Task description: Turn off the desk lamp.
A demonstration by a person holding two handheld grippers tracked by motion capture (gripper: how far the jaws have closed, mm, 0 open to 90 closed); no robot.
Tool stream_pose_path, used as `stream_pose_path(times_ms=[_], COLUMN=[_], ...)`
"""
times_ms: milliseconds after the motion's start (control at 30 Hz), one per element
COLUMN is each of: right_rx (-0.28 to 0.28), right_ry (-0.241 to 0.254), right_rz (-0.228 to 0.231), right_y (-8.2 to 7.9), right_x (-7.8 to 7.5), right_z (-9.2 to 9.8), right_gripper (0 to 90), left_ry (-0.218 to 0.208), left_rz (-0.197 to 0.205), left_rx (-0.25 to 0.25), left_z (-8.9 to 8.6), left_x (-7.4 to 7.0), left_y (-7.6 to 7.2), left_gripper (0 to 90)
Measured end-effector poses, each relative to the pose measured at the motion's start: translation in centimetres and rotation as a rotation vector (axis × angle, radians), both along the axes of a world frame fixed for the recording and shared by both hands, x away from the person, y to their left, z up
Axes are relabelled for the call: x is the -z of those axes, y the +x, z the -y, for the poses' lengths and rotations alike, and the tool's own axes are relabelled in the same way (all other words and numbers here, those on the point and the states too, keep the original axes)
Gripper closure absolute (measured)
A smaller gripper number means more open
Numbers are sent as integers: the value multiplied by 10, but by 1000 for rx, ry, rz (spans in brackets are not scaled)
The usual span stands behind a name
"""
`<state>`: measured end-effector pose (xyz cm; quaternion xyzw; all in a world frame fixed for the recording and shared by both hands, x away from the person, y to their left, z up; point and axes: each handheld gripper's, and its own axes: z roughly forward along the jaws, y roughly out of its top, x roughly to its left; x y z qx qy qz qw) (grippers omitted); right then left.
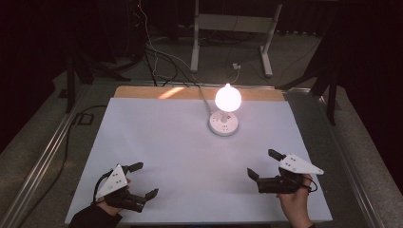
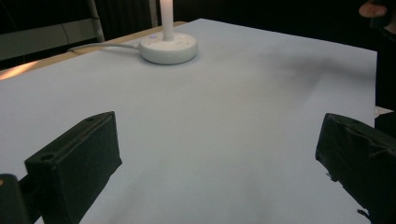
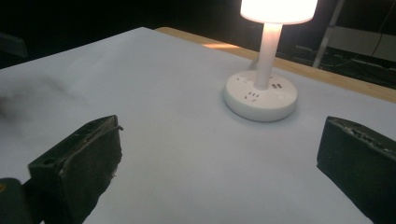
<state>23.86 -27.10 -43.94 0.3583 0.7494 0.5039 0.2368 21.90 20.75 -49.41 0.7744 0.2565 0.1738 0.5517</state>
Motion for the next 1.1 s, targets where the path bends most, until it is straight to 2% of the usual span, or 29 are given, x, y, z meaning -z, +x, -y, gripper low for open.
stream_pose_path(times_ms=[100, 300, 467, 600, 900, 1033, 1100], right_rx=[9, 0, 2, -3, -13, -19, -16], right_ry=[-14, 1, -2, 1, 8, 26, 16], right_rz=[-3, -15, 7, 2, -28, -46, -50], right_y=[5, 18, 27, 39, 66, 77, 82], right_x=[-6, -15, -22, -26, -26, -24, -24], right_z=[-1, -2, -5, -7, -13, -14, -16], right_gripper=[0, 0, 0, 0, 0, 0, 0], left_ry=[-1, 1, 1, 2, -1, -3, -1], left_rz=[-2, -4, -4, -5, -6, -7, -7], left_rx=[2, 1, 1, 1, 1, 3, 3], left_z=[0, 0, 1, 0, 0, 0, 0], left_x=[0, 0, 0, 0, 0, 0, 0], left_y=[0, 0, 0, 0, 0, 0, 0], left_gripper=[5, 5, 5, 5, 5, 5, 5])
